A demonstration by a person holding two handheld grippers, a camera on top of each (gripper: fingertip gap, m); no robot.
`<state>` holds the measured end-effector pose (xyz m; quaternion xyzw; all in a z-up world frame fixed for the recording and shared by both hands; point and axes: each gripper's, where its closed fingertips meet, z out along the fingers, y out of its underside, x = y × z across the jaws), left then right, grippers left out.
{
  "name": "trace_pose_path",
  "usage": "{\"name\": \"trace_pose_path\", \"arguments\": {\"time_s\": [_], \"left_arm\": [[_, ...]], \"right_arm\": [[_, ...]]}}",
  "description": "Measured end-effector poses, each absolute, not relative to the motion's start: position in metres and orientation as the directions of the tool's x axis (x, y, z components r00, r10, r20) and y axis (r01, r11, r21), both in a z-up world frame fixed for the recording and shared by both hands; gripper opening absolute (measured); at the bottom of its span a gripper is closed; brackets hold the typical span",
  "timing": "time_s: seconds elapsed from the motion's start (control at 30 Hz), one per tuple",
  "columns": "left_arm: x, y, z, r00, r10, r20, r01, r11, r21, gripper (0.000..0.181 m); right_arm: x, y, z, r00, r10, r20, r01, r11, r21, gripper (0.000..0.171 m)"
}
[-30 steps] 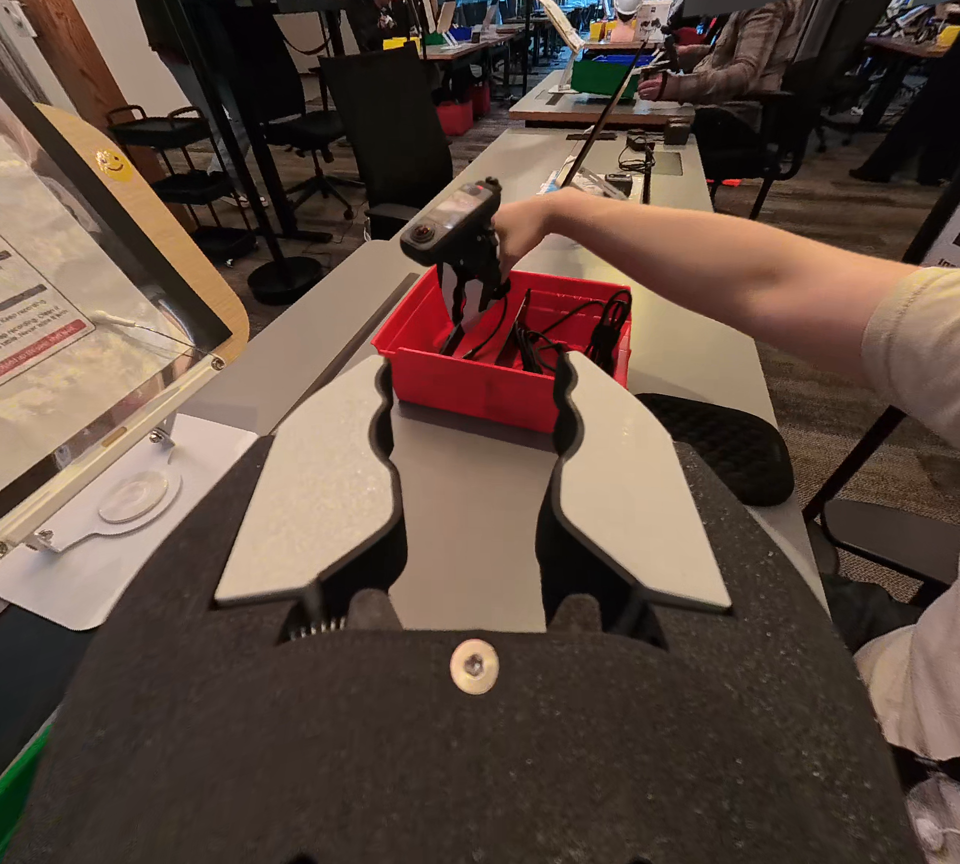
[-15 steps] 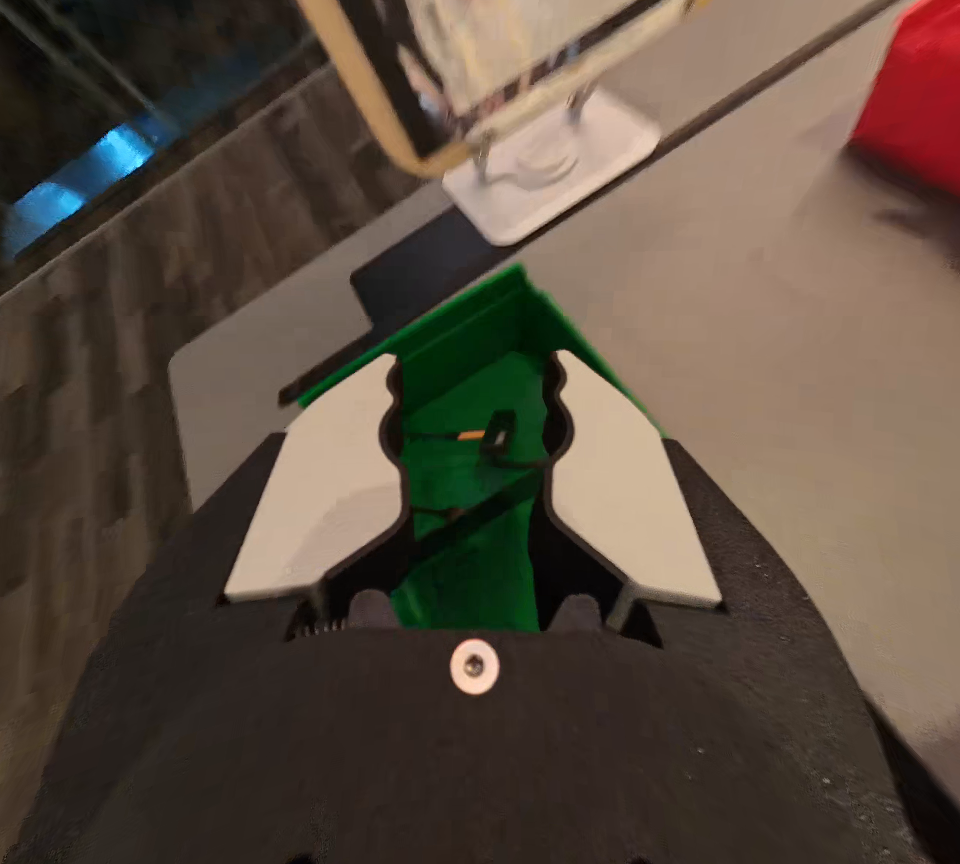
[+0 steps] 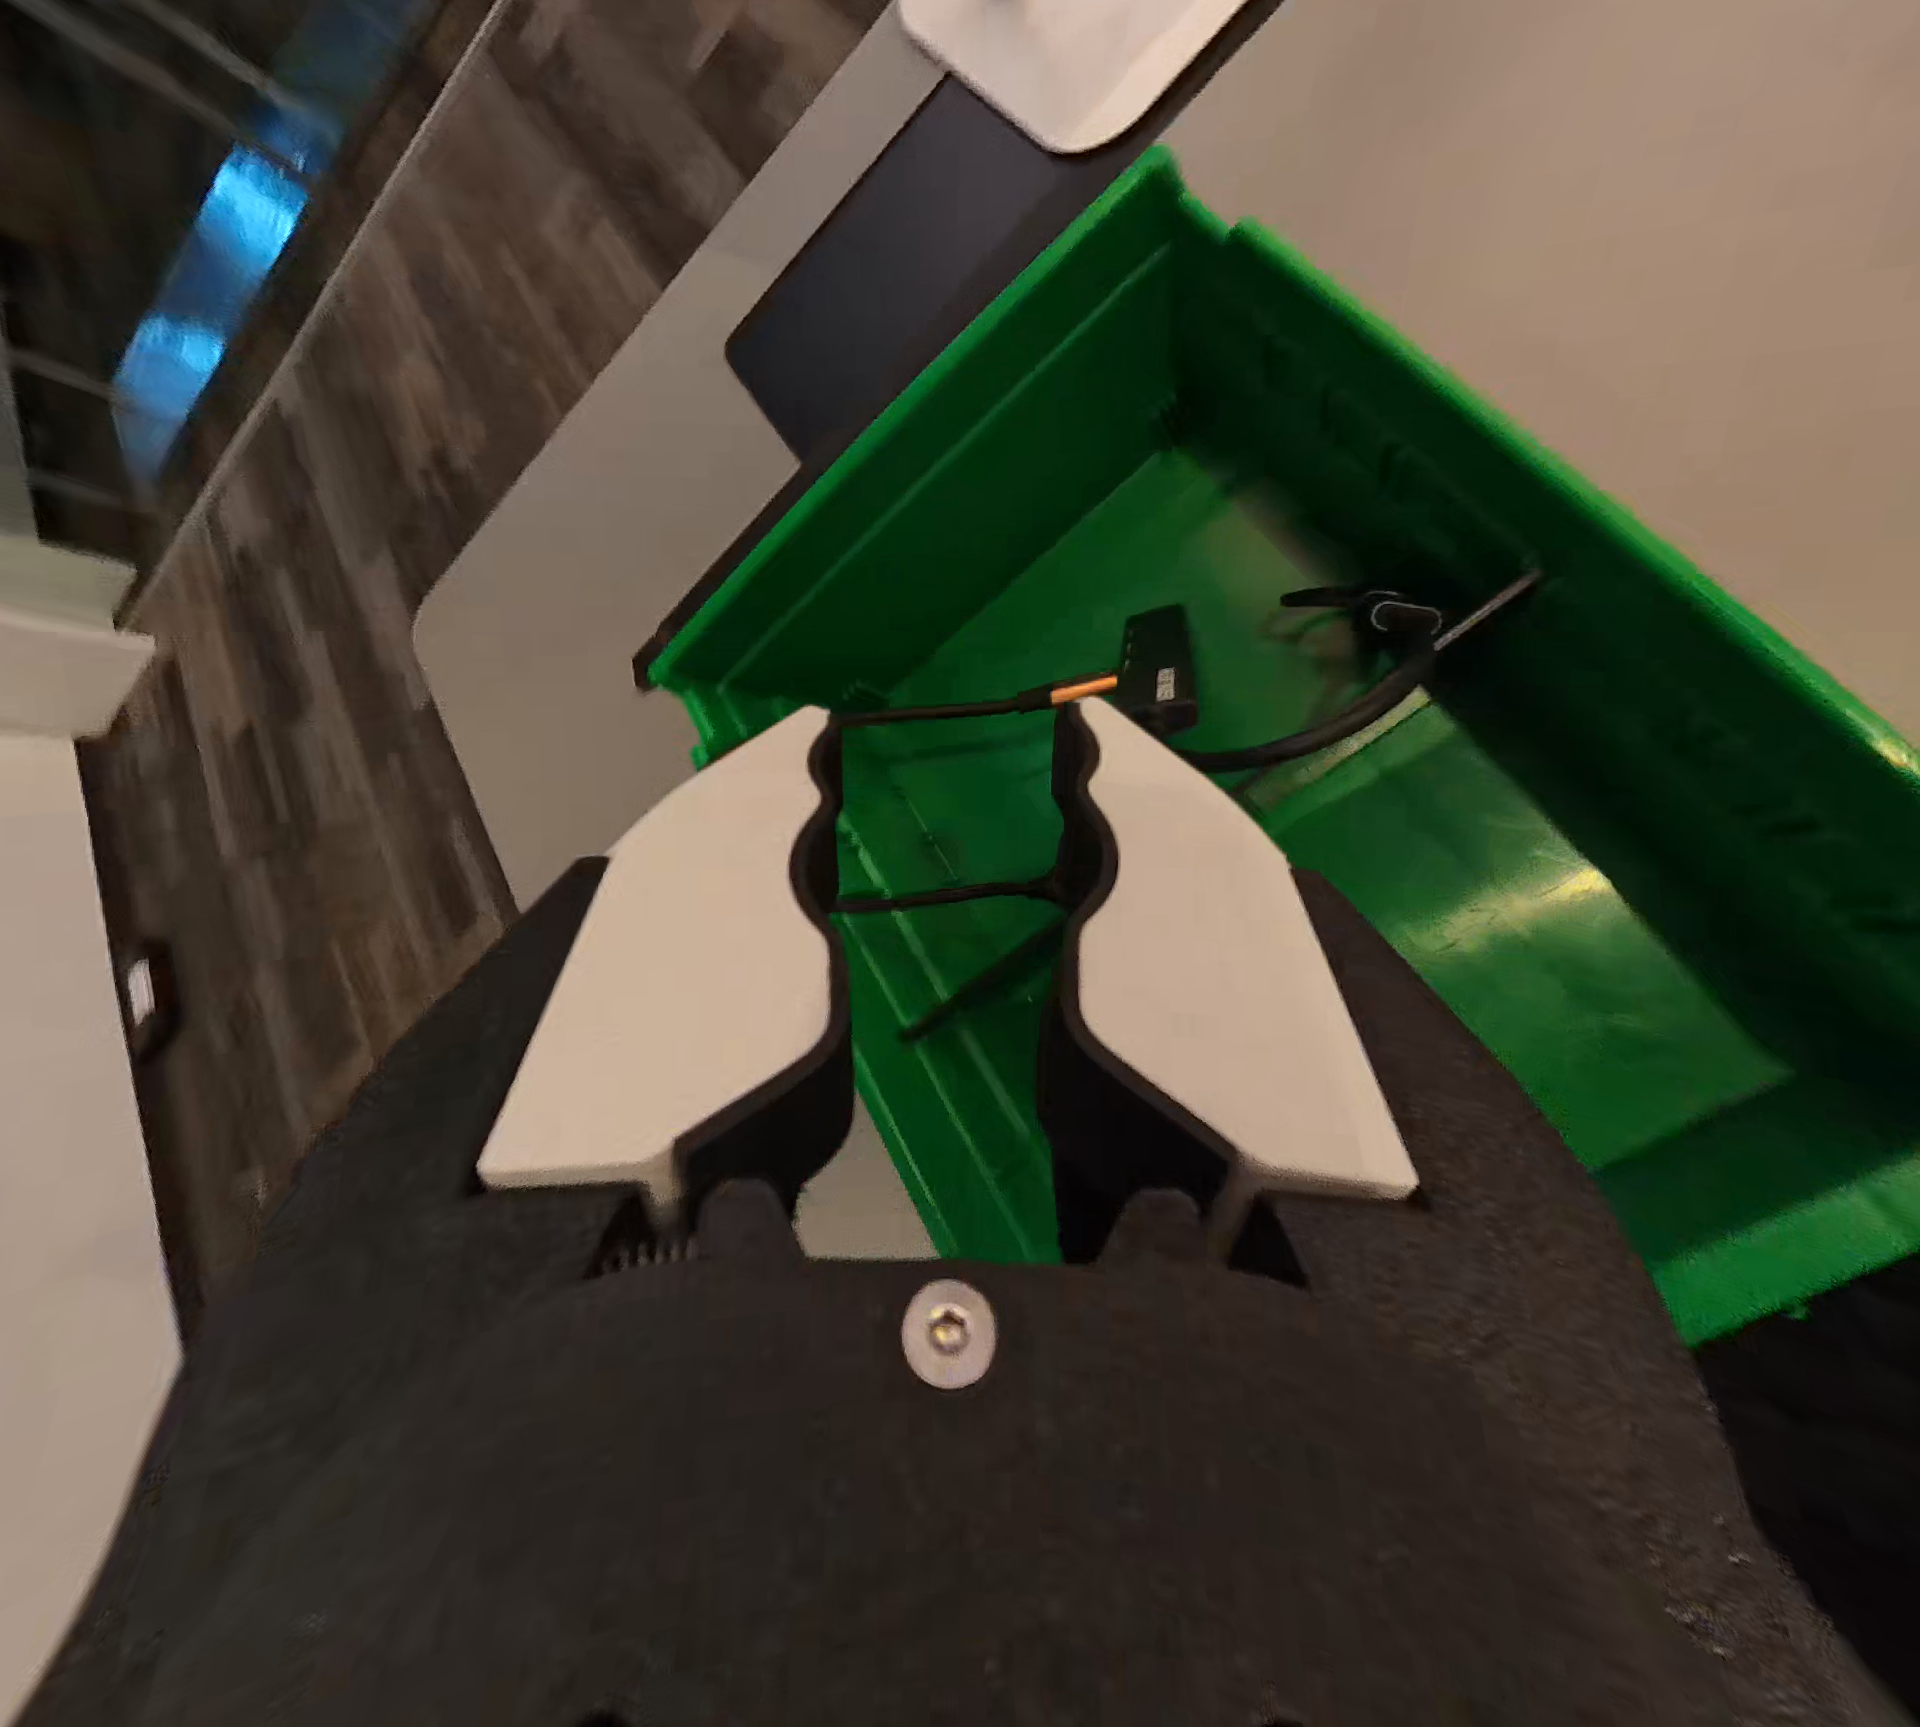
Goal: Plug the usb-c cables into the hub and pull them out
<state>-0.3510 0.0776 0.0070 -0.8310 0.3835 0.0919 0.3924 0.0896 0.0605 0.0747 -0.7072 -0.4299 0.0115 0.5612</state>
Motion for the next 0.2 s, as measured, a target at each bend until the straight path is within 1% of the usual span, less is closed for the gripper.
{"name": "trace_pose_path", "arguments": {"time_s": [0.07,0.13,0.2], "left_arm": [[-0.347,0.081,0.004,0.637,-0.629,-0.446,-0.742,-0.343,-0.576,0.039],[-0.35,0.078,-0.004,0.558,-0.697,-0.45,-0.795,-0.295,-0.53,0.041],[-0.354,0.075,-0.016,0.481,-0.748,-0.458,-0.84,-0.242,-0.486,0.04]], "right_arm": [[0.088,0.06,0.076,0.622,0.638,0.453,0.575,0.021,-0.818,0.048],[0.087,0.061,0.078,0.621,0.649,0.439,0.558,0.027,-0.83,0.048],[0.084,0.063,0.08,0.615,0.653,0.442,0.555,0.04,-0.831,0.048]]}}
